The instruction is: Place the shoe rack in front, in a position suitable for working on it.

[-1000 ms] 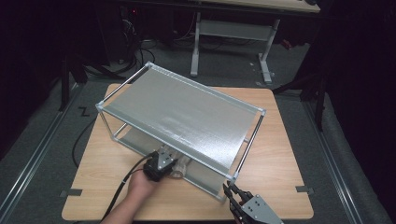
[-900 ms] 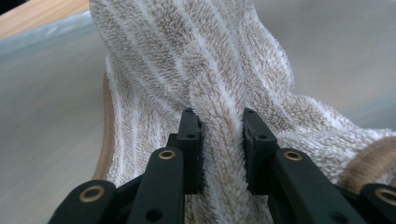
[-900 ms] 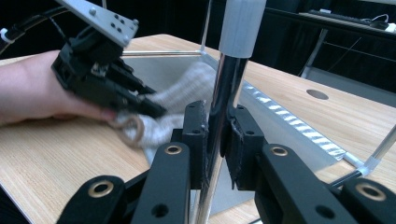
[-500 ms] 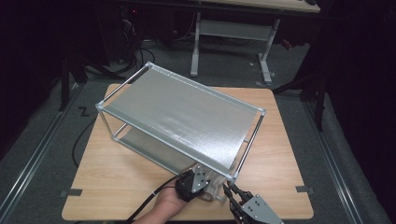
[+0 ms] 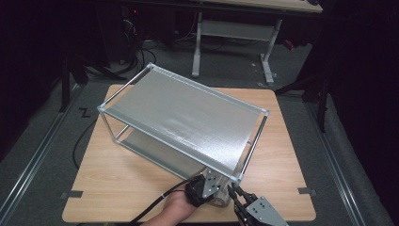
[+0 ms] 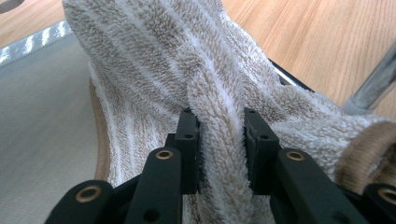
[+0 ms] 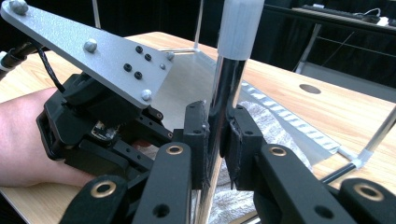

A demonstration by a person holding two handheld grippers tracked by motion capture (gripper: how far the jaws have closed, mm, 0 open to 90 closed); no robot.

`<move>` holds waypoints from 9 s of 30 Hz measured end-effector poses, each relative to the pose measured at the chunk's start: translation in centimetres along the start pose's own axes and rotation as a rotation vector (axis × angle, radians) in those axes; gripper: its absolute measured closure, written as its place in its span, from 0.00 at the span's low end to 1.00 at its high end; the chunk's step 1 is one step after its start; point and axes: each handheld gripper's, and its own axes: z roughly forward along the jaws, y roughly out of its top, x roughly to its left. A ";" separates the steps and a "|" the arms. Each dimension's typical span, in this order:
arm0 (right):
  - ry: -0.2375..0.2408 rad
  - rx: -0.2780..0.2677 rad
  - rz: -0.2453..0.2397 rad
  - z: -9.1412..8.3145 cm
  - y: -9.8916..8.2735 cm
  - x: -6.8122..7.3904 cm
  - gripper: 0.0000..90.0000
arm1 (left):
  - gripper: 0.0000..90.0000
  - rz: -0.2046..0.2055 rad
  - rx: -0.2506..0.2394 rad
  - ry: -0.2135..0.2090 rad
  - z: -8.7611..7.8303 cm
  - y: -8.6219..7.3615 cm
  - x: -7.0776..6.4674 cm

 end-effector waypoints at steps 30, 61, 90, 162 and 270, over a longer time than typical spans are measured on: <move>-0.025 0.001 -0.015 -0.5 -0.2 -0.2 0.88 | 0.82 -0.048 0.054 0.173 -4.8 -6.5 11.1; -0.029 -0.001 -0.007 -0.5 -0.2 -0.2 0.88 | 0.82 -0.233 0.107 0.404 -11.0 -14.1 23.6; -0.021 -0.003 -0.008 -0.4 -0.2 -0.3 0.88 | 0.78 -0.193 0.116 0.335 -7.3 -9.8 17.0; -0.019 -0.004 -0.017 -0.4 -0.3 -0.3 0.88 | 0.80 -0.099 0.040 0.153 -3.7 -5.8 10.5; -0.013 -0.006 -0.018 -0.4 -0.3 -0.3 0.88 | 0.85 -0.085 -0.155 0.040 -5.9 -3.0 3.2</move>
